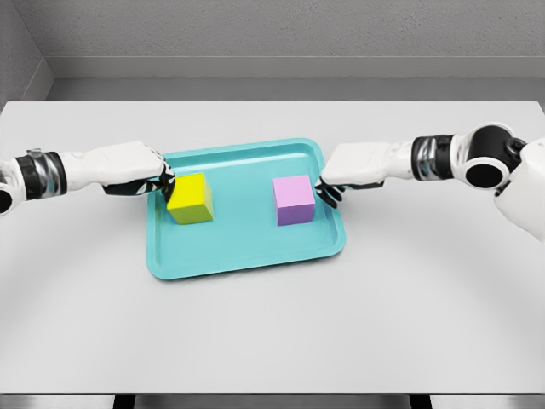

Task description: Push two cubes

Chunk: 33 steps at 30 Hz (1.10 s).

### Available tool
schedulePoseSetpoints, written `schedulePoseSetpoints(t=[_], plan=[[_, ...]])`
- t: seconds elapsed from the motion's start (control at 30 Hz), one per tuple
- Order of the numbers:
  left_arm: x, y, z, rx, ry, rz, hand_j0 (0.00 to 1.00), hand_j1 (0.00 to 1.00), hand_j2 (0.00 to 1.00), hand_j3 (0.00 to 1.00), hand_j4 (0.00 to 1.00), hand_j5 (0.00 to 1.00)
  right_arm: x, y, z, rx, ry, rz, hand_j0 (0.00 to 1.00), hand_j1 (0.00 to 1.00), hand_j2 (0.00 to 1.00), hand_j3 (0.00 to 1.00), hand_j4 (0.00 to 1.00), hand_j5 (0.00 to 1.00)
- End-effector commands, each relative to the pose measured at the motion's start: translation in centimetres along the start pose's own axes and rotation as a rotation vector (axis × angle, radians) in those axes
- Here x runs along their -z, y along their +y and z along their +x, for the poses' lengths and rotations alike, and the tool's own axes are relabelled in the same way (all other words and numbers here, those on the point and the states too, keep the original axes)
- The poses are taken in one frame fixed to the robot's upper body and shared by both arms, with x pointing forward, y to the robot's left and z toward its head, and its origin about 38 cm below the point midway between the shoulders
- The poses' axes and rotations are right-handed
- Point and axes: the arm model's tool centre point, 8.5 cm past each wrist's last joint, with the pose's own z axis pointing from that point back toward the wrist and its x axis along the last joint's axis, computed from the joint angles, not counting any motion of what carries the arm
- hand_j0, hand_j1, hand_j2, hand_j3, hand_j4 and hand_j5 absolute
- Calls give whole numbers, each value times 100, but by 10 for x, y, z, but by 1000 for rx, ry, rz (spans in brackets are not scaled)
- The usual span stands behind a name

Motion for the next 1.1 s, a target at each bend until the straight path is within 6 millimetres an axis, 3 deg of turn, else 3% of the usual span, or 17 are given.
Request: schedulePoseSetpoints(t=[0.0,0.53,0.67,0.73,0.77,0.87,1.07], plan=[[2,-3,1,13,-4,-16,43,43,43,43,43,43,5,-1,3,4,-12,-4,23,23,23,23,23,23],[-6,3,-4,14,9,-4,44,44,44,44,44,44,20,-18,14,-25,-53,-25,23,23,23,23,23,23],[-15,6,-10,17,28,-4,45,45,45,45,45,45,8,-17,3,-9,-19,-31,24,24,24,24,24,24],[-17,9,-11,21,32,-1,45,45,45,45,45,45,3,-7,-11,33,18,-19,24,24,24,24,24,24],[-15,1,-16,12,48,-25,44,44,44,44,44,44,0,-6,-17,47,35,-22,24,24,24,24,24,24],[-13,-11,-25,-2,83,-55,40,40,40,40,40,40,2,-1,-16,55,31,-14,24,24,24,24,24,24],[-1,-18,-25,-4,85,-73,38,38,38,38,38,38,2,6,-21,71,43,0,24,24,24,24,24,24]])
